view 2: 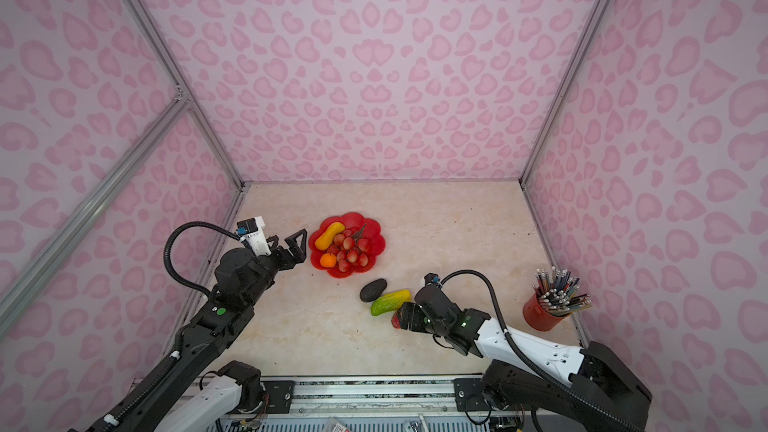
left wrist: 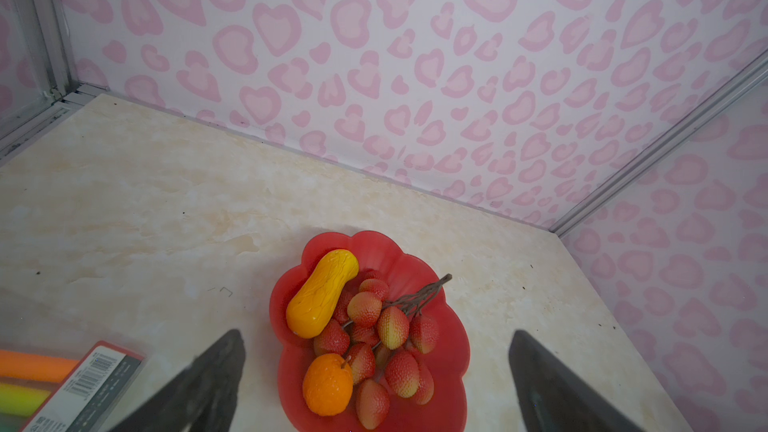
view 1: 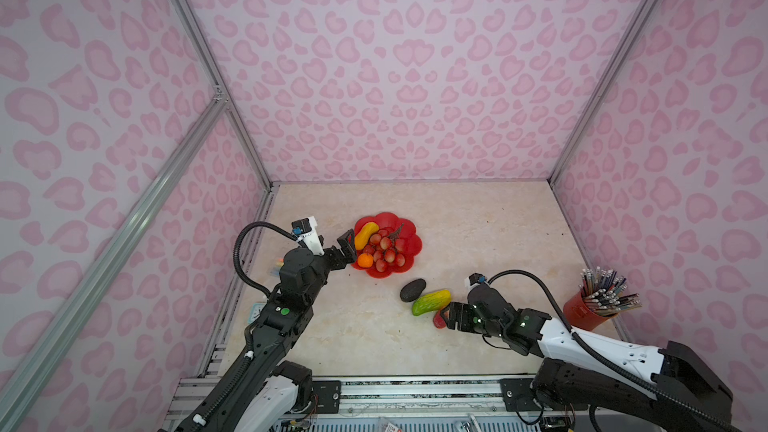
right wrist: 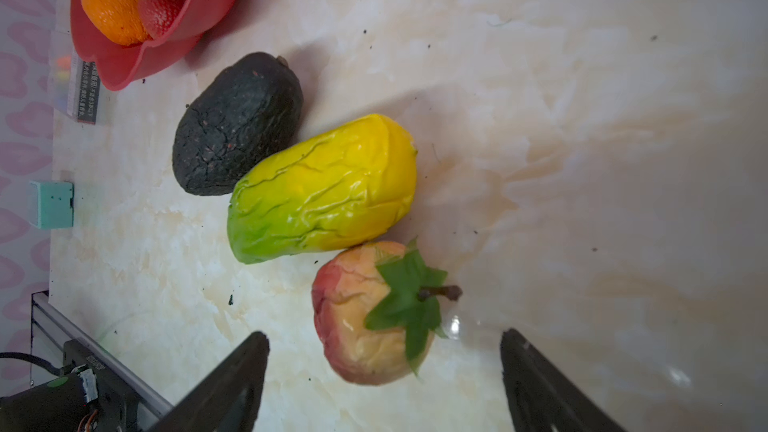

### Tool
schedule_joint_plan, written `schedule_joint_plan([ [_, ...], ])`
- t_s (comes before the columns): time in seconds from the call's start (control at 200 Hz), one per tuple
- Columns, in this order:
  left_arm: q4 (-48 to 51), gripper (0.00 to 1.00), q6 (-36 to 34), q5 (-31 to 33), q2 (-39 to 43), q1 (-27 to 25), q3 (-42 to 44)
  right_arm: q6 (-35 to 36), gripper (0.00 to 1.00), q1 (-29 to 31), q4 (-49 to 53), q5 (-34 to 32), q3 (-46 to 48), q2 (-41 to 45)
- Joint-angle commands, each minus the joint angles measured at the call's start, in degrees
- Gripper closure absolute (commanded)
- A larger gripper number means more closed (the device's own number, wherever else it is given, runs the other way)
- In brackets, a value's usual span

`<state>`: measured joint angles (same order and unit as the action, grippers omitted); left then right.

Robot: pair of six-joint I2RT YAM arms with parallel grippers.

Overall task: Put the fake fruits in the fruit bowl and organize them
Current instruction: 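Grasp the red-green peach with the right gripper while the left gripper withdraws, then carry the peach into the red bowl and release with the right gripper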

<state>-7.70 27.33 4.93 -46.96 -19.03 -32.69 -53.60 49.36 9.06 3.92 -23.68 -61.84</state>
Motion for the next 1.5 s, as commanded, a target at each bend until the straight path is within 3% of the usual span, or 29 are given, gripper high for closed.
schedule_joint_plan([
  [0.0,-1.57,0.0,0.44,0.41,0.37,0.13,0.08,-1.79,0.16,0.82,-3.15,-1.73,-0.08,-2.52],
  [0.36,-0.74,0.0,-0.35,0.35,1.12,0.09,0.39,-1.73,0.41,1.13,-5.36,-6.88,-0.07,-6.69],
  [0.57,-0.47,0.0,-0.43,0.28,0.74,0.13,0.54,0.2,0.7,1.12,-3.6,-8.27,-1.82,-7.86],
  [0.665,0.01,0.0,-0.7,0.06,0.76,0.13,0.19,2.57,0.72,1.33,3.02,-10.58,-4.76,-5.6],
  [0.775,0.65,0.0,-1.05,0.04,1.13,0.12,0.24,7.93,0.73,1.75,13.81,-17.9,-10.97,0.32],
  [0.84,0.84,0.0,-0.97,0.26,1.08,0.13,0.43,11.62,0.73,1.61,14.46,-20.08,-12.97,3.37],
  [0.925,1.73,0.01,-1.05,-0.06,0.82,0.13,0.21,15.44,0.74,-0.45,12.94,-18.04,-15.29,4.01],
  [1.03,3.63,0.01,-1.06,-0.55,1.51,0.12,0.06,19.45,0.74,-4.36,10.87,-12.79,-19.8,-1.18],
  [1.17,6.61,0.01,-0.53,-0.28,3.35,0.13,1.31,26.45,0.74,-4.63,8.17,-10.08,-29.22,-12.52],
  [1.35,10.67,0.02,0.22,-0.24,7.38,0.13,3.2,35.54,0.74,-6.07,16.5,-8.16,-45.98,-28.86],
  [1.495,14.35,0.02,0.7,-0.16,10.31,0.12,3.73,40.52,0.74,-8.08,16.16,-4.54,-52.37,-37.93],
])
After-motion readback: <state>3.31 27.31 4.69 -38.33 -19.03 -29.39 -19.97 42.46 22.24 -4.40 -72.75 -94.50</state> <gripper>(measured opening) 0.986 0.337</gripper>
